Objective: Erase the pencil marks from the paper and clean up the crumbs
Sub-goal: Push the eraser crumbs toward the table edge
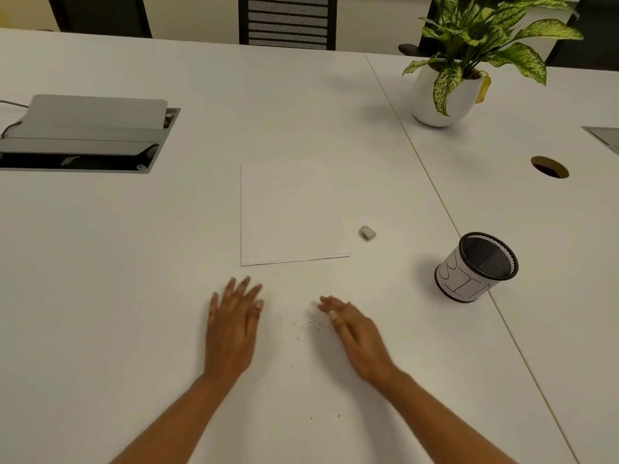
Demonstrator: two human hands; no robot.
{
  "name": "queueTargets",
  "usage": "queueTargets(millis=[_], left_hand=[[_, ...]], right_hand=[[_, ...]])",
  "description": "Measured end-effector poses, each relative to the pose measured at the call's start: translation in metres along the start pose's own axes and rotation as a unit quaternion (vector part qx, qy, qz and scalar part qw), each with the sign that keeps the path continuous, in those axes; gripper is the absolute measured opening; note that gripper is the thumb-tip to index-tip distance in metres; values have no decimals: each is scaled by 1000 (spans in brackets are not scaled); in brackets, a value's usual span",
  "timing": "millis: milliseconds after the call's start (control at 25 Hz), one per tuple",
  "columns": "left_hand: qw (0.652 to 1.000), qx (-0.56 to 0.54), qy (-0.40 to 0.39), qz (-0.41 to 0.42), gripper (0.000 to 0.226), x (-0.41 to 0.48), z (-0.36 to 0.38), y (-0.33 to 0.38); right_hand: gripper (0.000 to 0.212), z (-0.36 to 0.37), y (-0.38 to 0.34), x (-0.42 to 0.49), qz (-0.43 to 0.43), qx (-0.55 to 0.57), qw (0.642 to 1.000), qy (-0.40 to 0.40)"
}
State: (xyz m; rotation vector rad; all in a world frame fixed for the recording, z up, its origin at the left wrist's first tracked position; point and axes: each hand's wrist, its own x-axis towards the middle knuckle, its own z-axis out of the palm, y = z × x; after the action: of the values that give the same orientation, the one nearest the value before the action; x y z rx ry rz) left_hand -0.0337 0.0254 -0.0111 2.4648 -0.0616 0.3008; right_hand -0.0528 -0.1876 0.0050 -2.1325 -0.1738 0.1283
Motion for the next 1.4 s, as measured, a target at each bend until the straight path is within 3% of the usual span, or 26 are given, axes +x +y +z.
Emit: queueTargets(millis=[40, 120, 160, 240, 280, 400, 640, 760, 840, 960, 1200, 1320, 1400], left_hand=[[1000, 24, -2, -8, 71, 5, -5, -8], [996, 88, -33, -11, 55, 6, -8, -25], [992, 114, -52, -6, 46, 6, -9, -34], [987, 135, -83, 4, 43, 3, -12, -48], [986, 140, -92, 7, 48, 2, -14, -51], [983, 154, -94, -1, 69, -3, -14, -50], [974, 201, -100, -17, 81, -13, -8, -32], [976, 203, -80, -17, 65, -14, -6, -30], [980, 181, -84, -23, 48, -14, -7, -30], [987, 145, -74, -13, 45, -14, -6, -32], [985, 159, -63, -11, 67, -15, -6, -32], [982, 173, -66, -28, 53, -15, -4, -30], [982, 172, -65, -31, 45, -14, -2, -25]], right_hand=[[47, 19, -8, -5, -48, -45, 998, -1], [48, 62, -28, -21, -139, -124, 978, -95], [47, 79, -37, -29, -172, -184, 958, -140], [50, 108, -37, -42, -238, -330, 904, -133], [55, 112, -36, -45, -227, -369, 893, -123], [67, 102, -25, -40, -130, -396, 905, -86], [69, 43, 3, -26, -5, -445, 896, -2], [65, 55, -16, -32, -59, -408, 911, -4], [63, 83, -31, -43, -133, -405, 904, -43], [63, 102, -31, -51, -175, -418, 888, -78], [73, 59, 0, -32, -48, -450, 892, 2], [78, 43, 3, -30, 25, -432, 901, 34], [77, 52, -8, -29, 2, -417, 908, 30]])
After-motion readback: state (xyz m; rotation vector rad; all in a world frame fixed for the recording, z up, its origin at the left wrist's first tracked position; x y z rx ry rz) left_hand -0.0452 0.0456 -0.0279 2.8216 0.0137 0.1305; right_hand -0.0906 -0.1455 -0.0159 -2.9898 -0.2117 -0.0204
